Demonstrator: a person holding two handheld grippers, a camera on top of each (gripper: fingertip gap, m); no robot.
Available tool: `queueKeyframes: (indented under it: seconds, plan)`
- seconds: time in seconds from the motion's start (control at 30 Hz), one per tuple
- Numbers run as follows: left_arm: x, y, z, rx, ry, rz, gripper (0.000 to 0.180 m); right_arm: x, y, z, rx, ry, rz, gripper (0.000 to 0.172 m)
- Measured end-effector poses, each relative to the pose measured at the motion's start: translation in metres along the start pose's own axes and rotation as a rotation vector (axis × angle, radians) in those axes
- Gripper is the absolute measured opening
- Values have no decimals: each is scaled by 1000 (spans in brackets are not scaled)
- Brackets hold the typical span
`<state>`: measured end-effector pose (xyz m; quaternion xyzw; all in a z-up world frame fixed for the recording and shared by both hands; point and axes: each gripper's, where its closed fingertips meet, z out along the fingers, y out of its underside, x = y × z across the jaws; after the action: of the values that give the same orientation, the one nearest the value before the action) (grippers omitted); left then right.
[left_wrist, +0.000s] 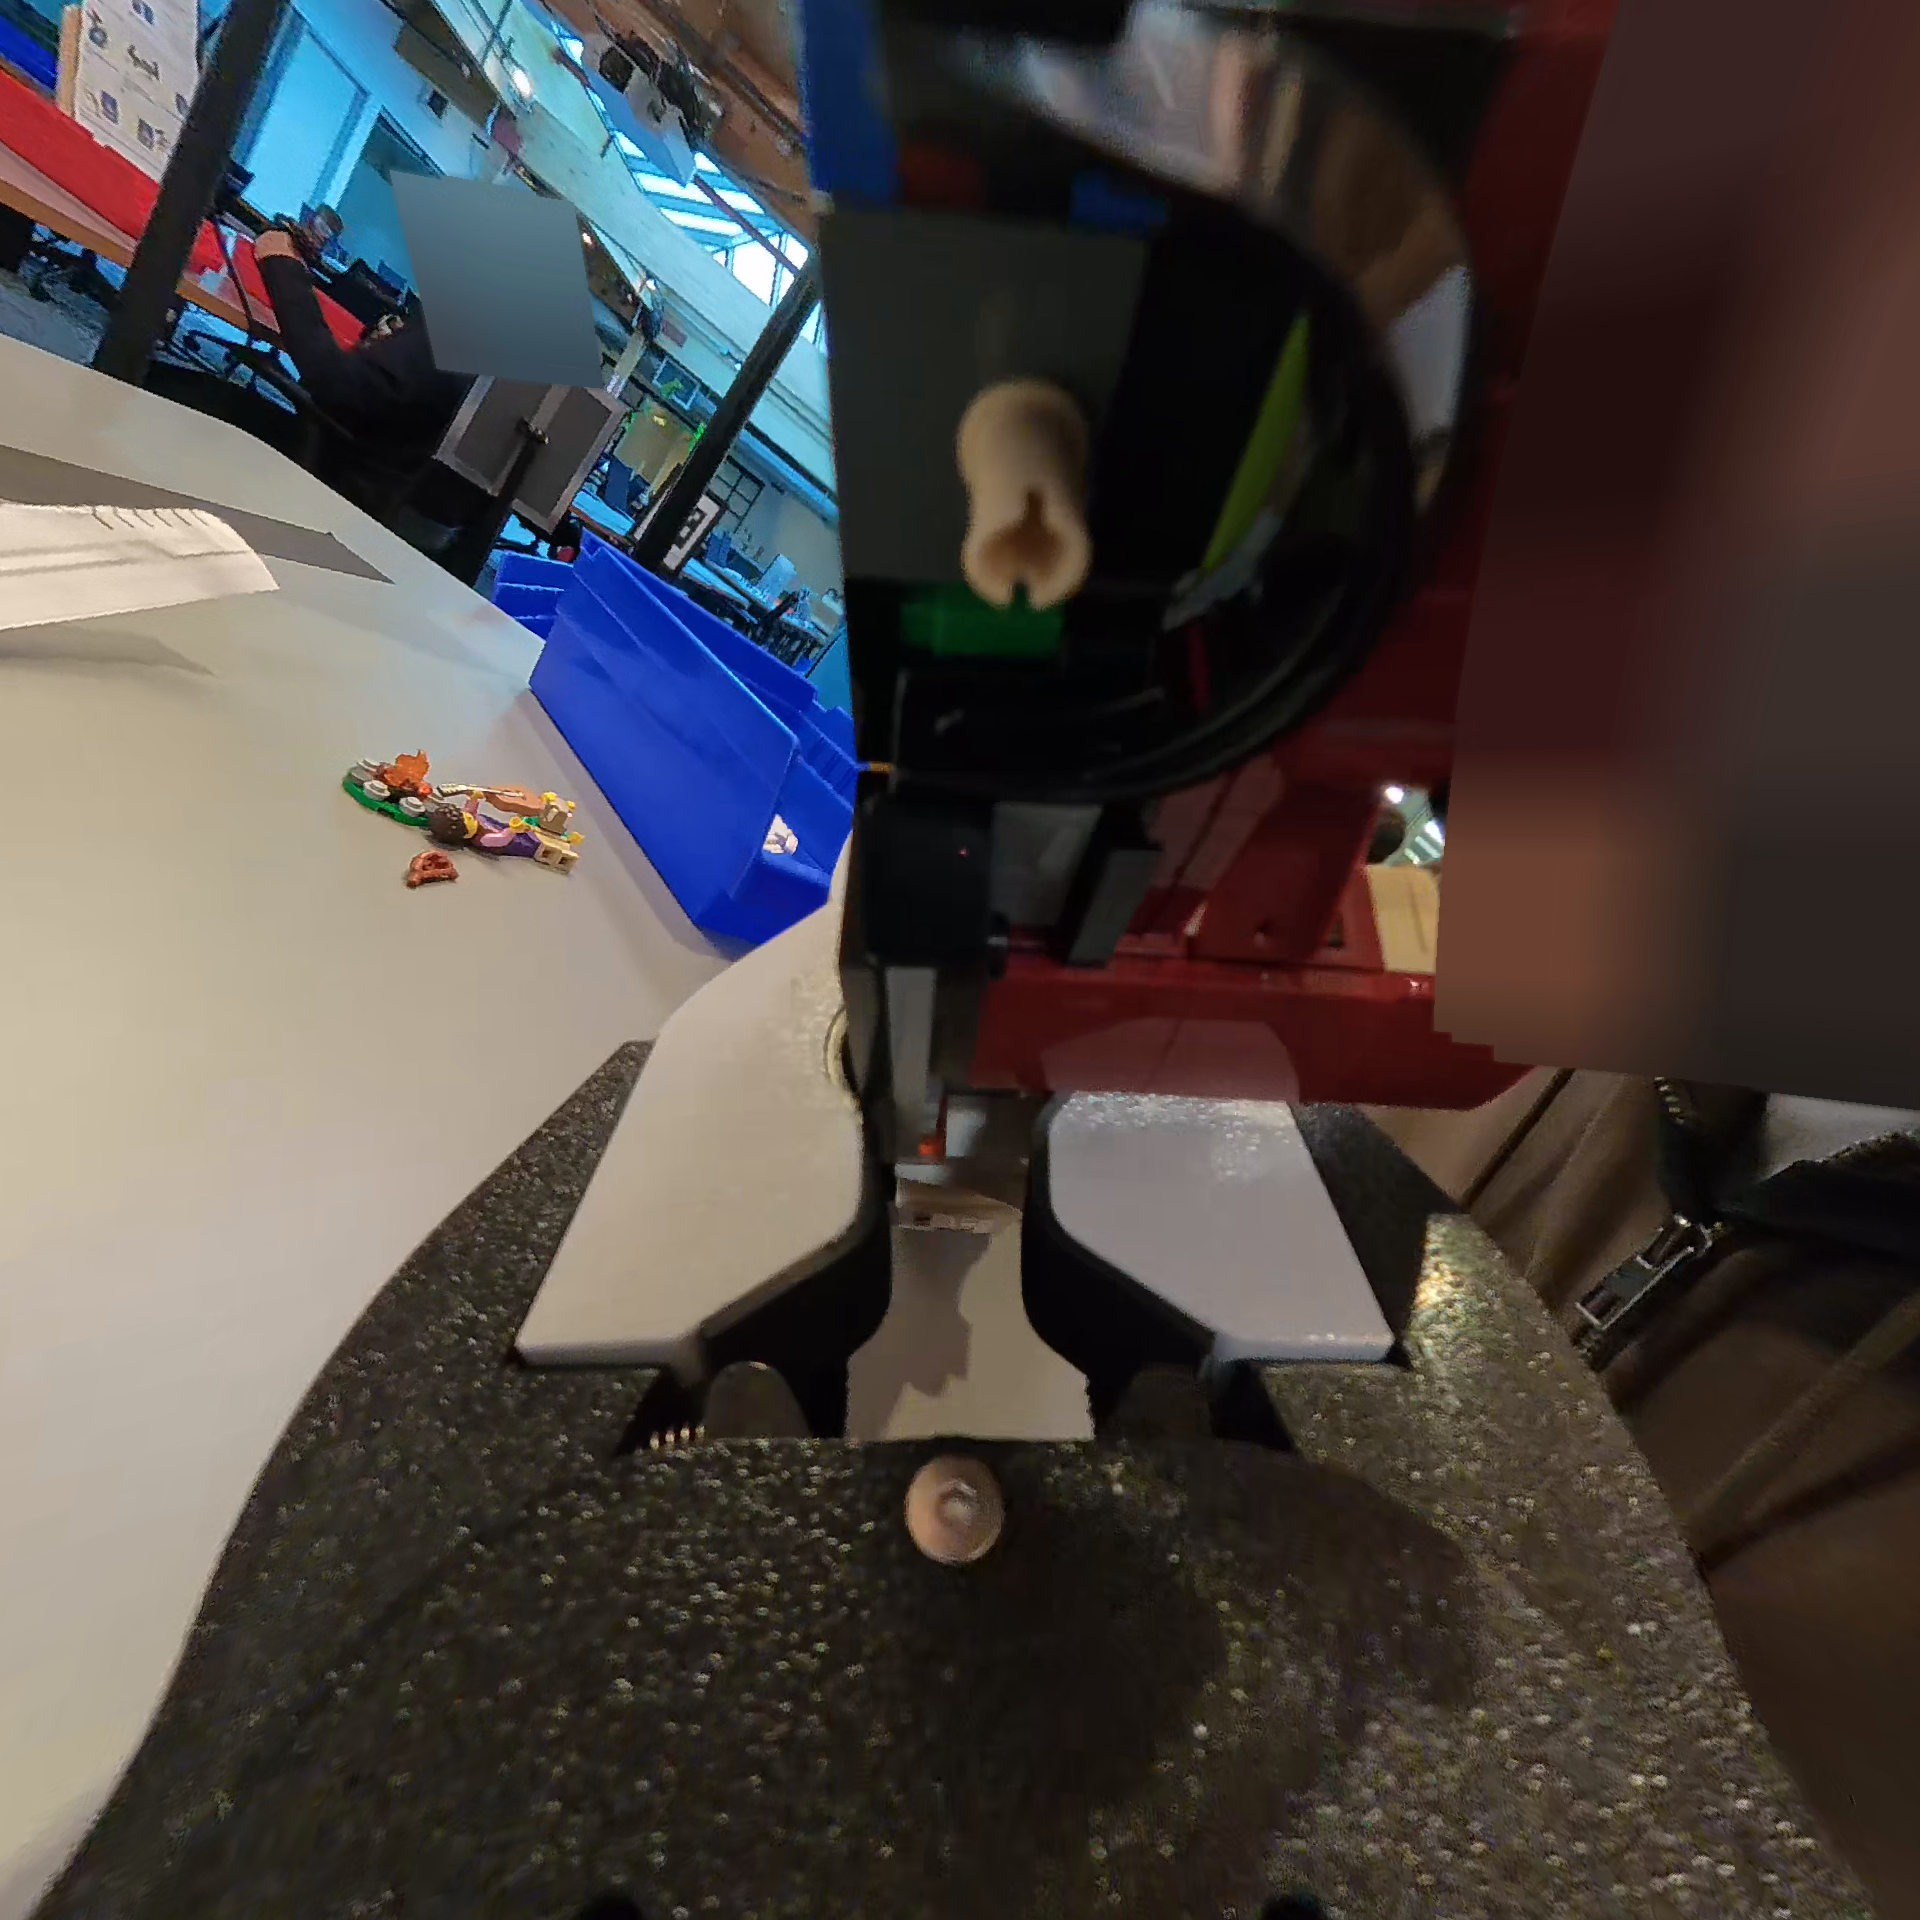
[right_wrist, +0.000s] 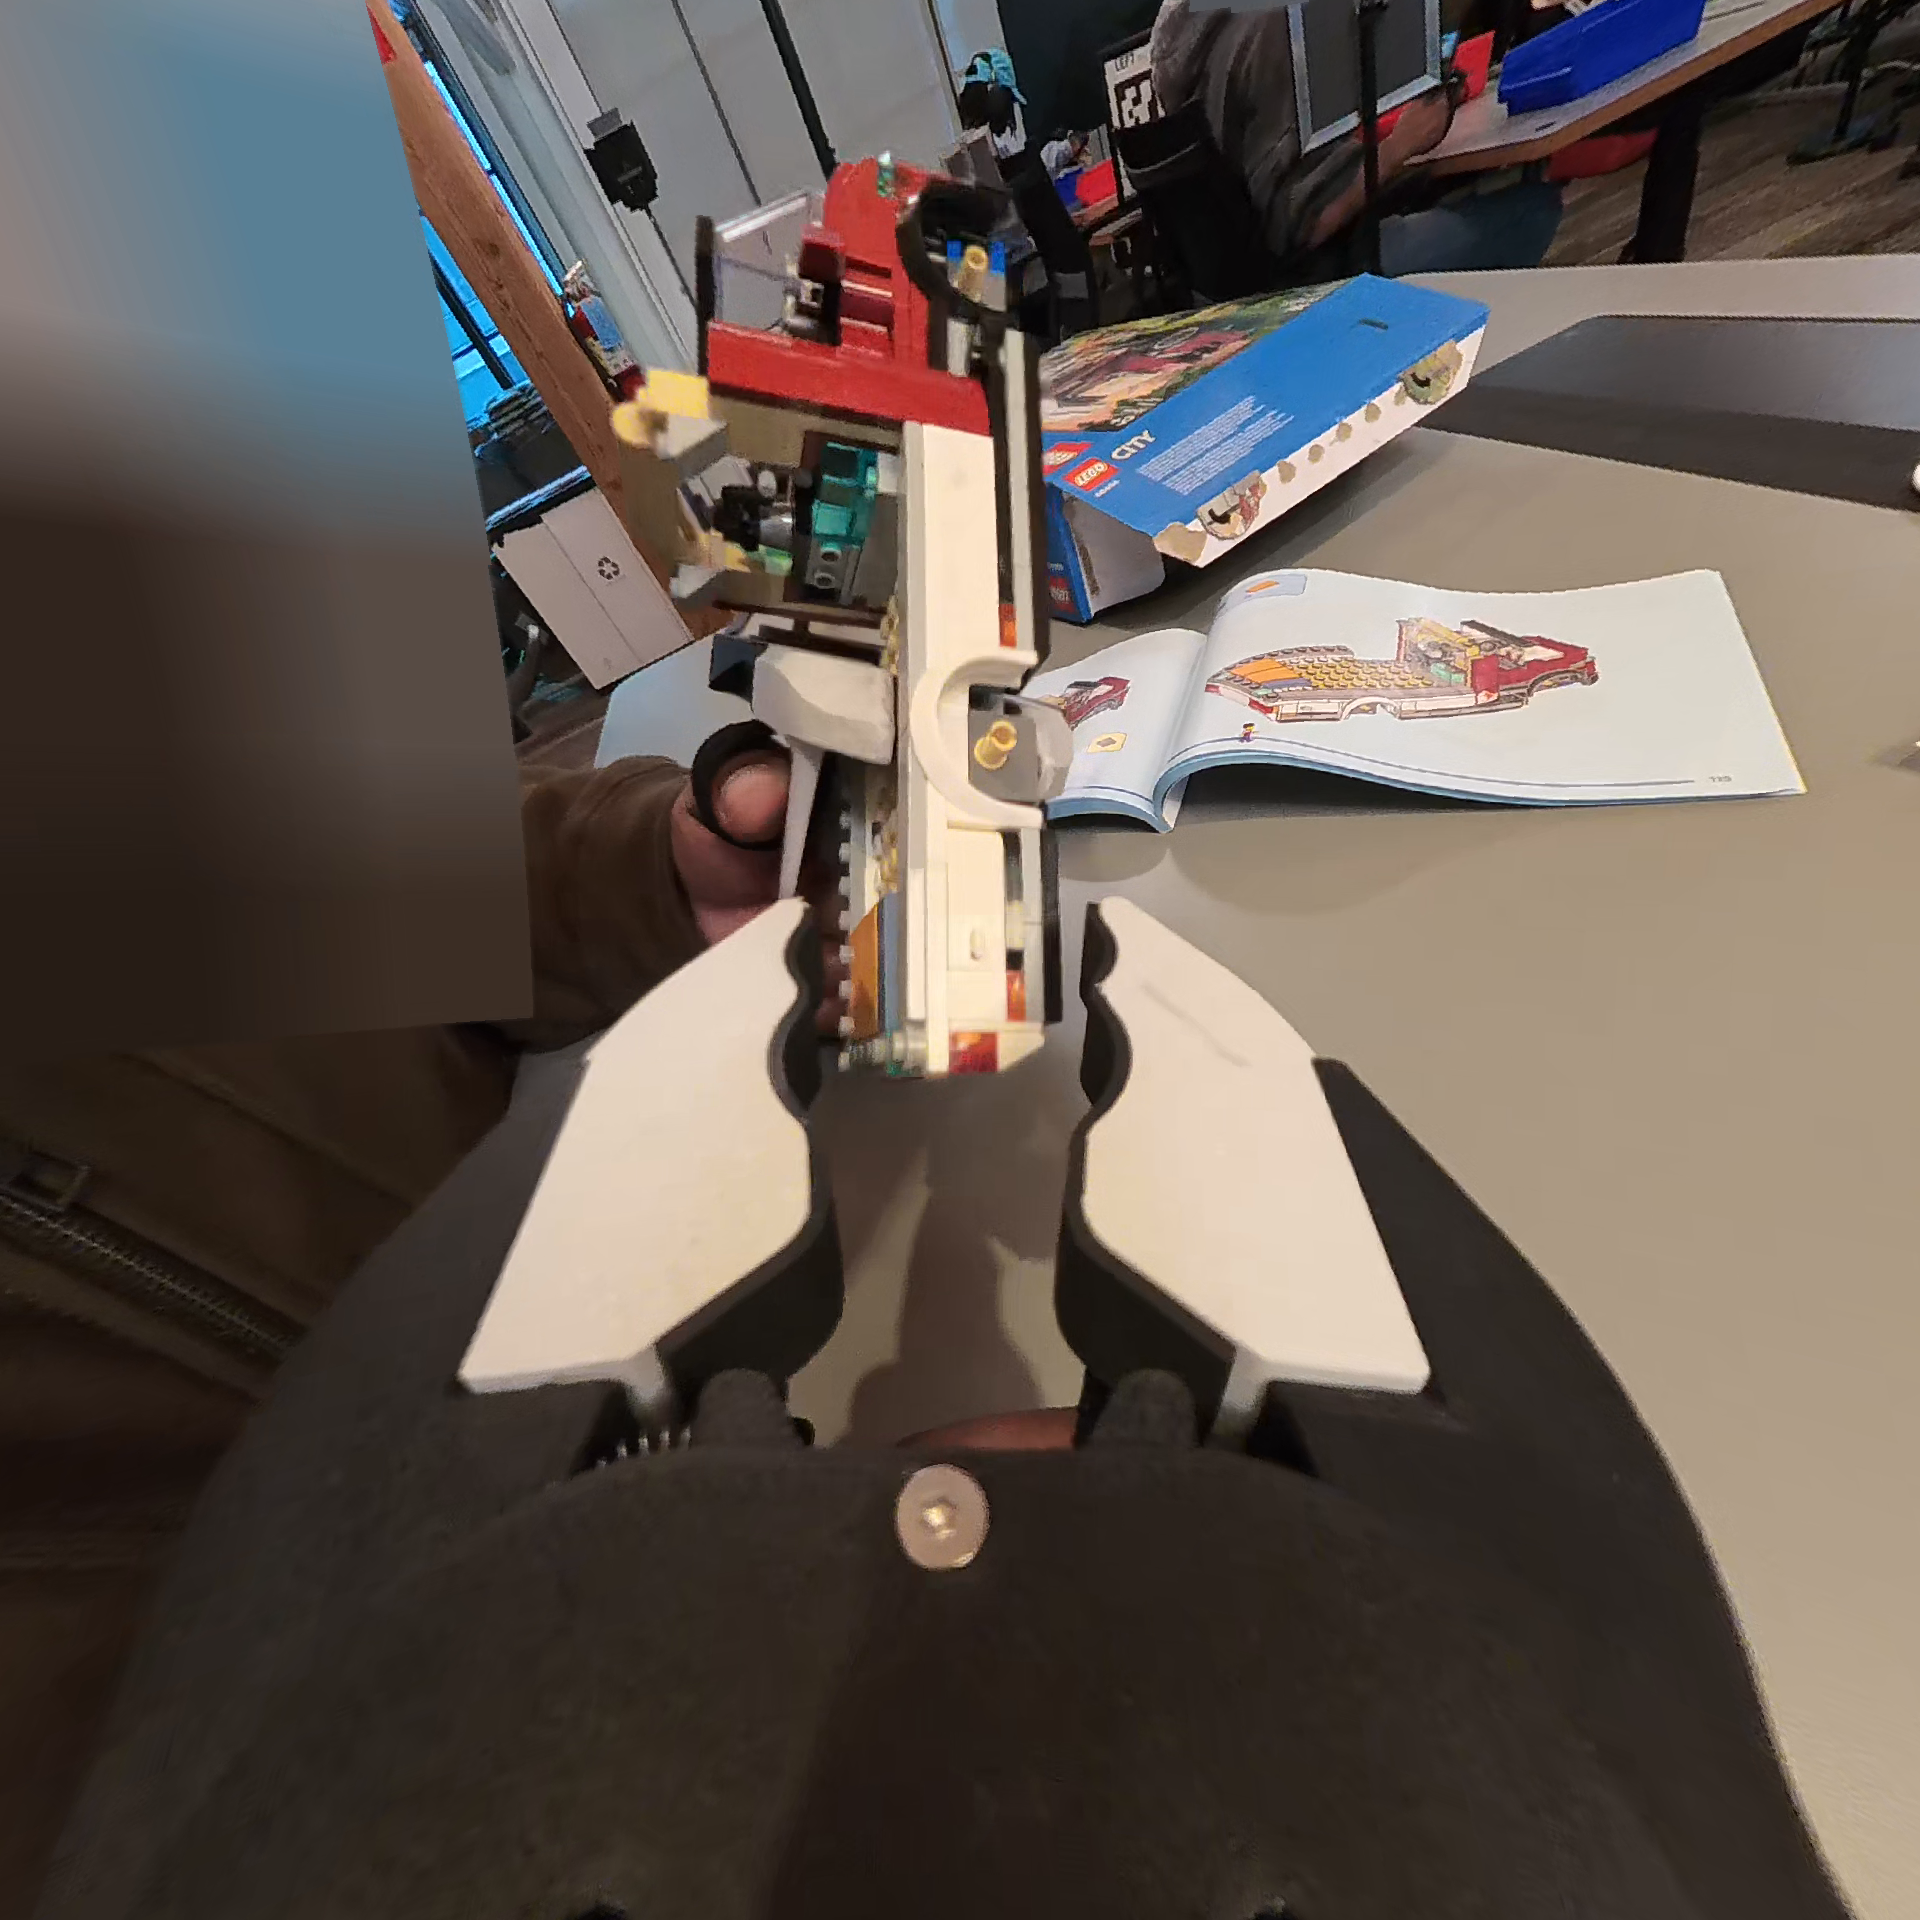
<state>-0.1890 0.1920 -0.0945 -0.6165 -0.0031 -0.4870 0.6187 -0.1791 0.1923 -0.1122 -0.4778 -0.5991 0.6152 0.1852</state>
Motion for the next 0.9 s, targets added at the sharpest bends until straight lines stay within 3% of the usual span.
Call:
queueKeyframes:
  seconds: [0.13,0.37,0.5,0.9]
  plan:
    - [3,1,1,-19,6,28,23,1,-5,-4,39,-7,-1,30]
    - [3,0,1,-17,11,14,25,-3,1,-1,-6,-24,-25,43]
    - [5,2,2,-26,18,23,25,-3,4,0,-7,-33,-17,33]
    - [7,3,3,-26,37,7,25,-4,7,0,-27,-46,-24,32]
